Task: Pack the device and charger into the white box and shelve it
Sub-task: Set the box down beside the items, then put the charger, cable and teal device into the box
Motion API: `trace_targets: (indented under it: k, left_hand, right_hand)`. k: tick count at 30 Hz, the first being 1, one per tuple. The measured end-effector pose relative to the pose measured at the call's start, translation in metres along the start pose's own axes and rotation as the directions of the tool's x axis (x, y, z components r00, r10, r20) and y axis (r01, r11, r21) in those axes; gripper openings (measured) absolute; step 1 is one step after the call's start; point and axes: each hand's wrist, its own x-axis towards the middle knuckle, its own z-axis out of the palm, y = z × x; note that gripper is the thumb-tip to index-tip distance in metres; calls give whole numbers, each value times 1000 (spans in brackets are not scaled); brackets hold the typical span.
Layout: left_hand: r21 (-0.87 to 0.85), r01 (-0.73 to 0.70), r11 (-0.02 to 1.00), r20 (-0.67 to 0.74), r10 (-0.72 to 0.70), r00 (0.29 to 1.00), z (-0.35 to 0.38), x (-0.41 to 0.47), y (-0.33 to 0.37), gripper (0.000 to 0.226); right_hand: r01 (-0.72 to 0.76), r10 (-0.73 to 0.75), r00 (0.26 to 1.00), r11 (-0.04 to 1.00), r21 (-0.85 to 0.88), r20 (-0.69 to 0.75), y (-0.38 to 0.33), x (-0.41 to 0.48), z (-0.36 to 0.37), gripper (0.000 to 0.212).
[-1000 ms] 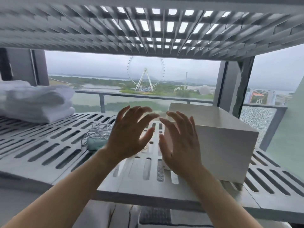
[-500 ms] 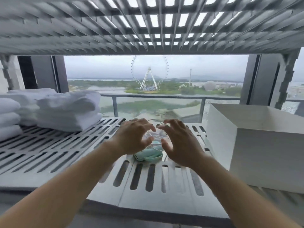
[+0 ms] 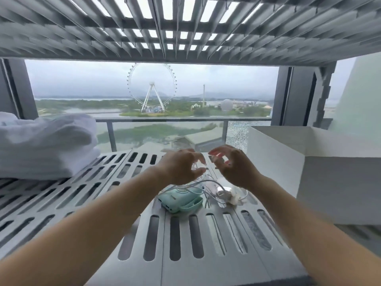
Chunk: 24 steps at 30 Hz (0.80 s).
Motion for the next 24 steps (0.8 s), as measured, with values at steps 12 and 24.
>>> trace_targets:
  k: [12,24]
  left_hand:
    - [-50,28,998,26,-27,999,44,-12,-9,44]
    - [-121,-19,992,-118,4,993,37,-15,-3,33]
  right_hand:
    - [-10,33,968,996,-93,249,23,-21,19,26]
    - [-167,214,922,972,-167,323,33,-31,-4,64]
